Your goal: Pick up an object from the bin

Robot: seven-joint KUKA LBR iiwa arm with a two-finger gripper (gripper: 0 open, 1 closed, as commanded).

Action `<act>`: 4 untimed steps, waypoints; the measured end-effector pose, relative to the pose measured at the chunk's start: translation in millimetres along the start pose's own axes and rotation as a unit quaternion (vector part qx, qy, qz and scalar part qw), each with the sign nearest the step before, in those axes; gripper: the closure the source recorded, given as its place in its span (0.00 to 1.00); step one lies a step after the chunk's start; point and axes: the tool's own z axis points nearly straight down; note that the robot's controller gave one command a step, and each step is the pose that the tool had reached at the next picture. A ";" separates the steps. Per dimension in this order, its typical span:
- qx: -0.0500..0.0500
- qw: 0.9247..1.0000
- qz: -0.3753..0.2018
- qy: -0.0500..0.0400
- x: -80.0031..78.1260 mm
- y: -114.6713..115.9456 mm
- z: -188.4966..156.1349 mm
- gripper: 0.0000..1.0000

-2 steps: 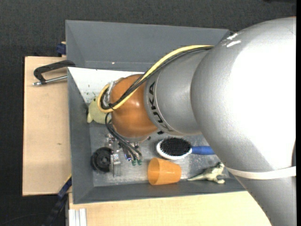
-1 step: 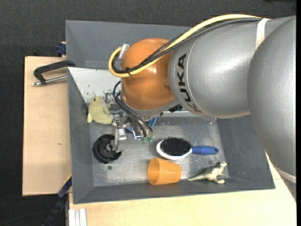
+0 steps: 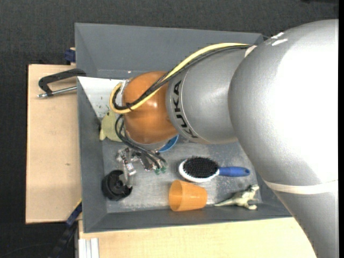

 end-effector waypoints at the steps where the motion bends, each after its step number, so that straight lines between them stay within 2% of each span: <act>1: 0.003 0.999 0.045 -0.003 3.0 2.6 10.8 1.00; 2: 0.002 0.994 0.108 -0.003 -36.4 -9.0 9.2 1.00; 3: -0.001 0.994 0.109 -0.004 -35.4 -5.8 12.1 0.00; 4: -0.001 0.999 -0.047 -0.003 34.4 2.7 -30.3 0.00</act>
Offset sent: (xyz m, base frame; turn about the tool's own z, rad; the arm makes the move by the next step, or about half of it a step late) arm -0.0074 0.0050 -0.0140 0.0890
